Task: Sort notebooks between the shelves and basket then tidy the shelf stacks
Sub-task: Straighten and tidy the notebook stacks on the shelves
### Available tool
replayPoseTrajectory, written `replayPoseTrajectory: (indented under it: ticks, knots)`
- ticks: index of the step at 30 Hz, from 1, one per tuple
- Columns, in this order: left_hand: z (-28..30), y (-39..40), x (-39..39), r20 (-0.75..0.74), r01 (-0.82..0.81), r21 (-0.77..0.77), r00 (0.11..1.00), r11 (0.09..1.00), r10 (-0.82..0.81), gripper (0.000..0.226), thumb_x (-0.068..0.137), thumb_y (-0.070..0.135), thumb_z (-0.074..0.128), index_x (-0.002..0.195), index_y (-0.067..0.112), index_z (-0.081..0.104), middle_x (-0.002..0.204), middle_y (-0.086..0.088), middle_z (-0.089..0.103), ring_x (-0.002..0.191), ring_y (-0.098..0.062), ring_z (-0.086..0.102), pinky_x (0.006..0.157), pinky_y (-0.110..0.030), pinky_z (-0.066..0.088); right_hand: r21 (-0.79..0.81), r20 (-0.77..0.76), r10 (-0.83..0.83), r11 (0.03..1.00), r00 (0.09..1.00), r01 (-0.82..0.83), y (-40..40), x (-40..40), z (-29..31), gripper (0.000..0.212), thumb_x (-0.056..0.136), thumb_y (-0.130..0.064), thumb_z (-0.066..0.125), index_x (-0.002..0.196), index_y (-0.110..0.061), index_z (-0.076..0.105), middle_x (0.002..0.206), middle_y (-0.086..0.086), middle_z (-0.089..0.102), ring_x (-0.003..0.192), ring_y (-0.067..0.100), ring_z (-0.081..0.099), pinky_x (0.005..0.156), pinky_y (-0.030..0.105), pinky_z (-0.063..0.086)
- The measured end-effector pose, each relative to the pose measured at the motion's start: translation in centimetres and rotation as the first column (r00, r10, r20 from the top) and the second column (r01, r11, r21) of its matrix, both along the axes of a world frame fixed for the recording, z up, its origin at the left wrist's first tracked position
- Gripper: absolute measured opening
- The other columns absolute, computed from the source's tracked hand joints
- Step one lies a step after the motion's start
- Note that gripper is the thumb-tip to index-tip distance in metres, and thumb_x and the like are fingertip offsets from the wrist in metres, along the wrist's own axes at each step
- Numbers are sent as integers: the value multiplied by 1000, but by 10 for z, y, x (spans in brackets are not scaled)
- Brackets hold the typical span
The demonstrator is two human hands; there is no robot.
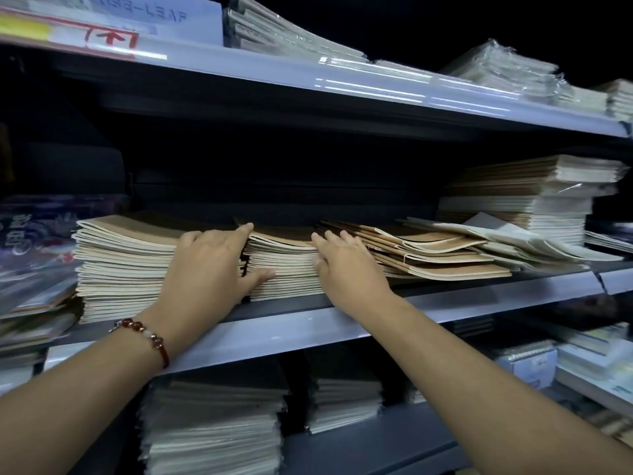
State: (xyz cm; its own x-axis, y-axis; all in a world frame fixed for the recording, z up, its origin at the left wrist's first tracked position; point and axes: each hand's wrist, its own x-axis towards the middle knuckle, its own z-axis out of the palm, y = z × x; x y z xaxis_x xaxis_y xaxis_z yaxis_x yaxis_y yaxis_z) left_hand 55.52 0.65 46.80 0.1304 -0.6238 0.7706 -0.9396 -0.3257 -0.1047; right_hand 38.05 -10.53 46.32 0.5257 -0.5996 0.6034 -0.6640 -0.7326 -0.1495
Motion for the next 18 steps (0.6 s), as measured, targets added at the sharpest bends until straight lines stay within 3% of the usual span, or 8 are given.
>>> replayPoseTrajectory:
  ticks: [3, 7, 10, 14, 18]
  knots:
    - [-1, -8, -4, -11, -14, -37, 1000, 999, 13, 83, 80, 68, 60, 146, 20, 44, 117, -1, 69, 114, -23, 61, 98, -41, 41, -10, 5, 66, 998, 998, -66, 16, -7, -4, 53, 107, -30, 35, 157, -22, 19, 165, 1, 17, 152, 18, 7, 121, 31, 0]
    - [-6, -9, -12, 48, 17, -67, 999, 998, -14, 91, 77, 55, 74, 150, 14, 38, 128, -15, 59, 122, -35, 53, 109, -51, 37, -75, 116, 187, 981, 975, -179, 37, -38, -8, 50, 106, -32, 39, 155, -27, 27, 162, -10, 23, 150, 6, 9, 120, 22, 3]
    - [-7, -8, -52, 13, 189, -70, 982, 979, -189, 87, 83, 61, 59, 154, 20, 30, 145, -14, 45, 136, -34, 40, 117, -50, 28, -117, 293, 195, 979, 936, -168, 36, -73, -12, 46, 104, -30, 46, 149, -29, 41, 154, -13, 38, 142, -5, 21, 119, 19, 15]
    - [-5, -22, -117, -269, 489, -46, 834, 871, -482, 86, 85, 73, 45, 156, 38, 13, 161, 4, 22, 146, -18, 24, 117, -36, 26, -152, 474, 100, 988, 875, -30, 12, -119, -26, 42, 100, -33, 51, 141, -23, 52, 144, -7, 50, 136, 6, 40, 114, 37, 36]
    - [-2, -64, -150, -334, 560, 6, 782, 828, -526, 95, 78, 84, 42, 156, 39, 12, 165, 3, 13, 150, -20, 19, 117, -38, 25, -81, 535, -27, 993, 845, 83, -13, -162, -39, 42, 98, -37, 55, 139, -24, 51, 137, -12, 48, 130, 5, 42, 110, 32, 37]
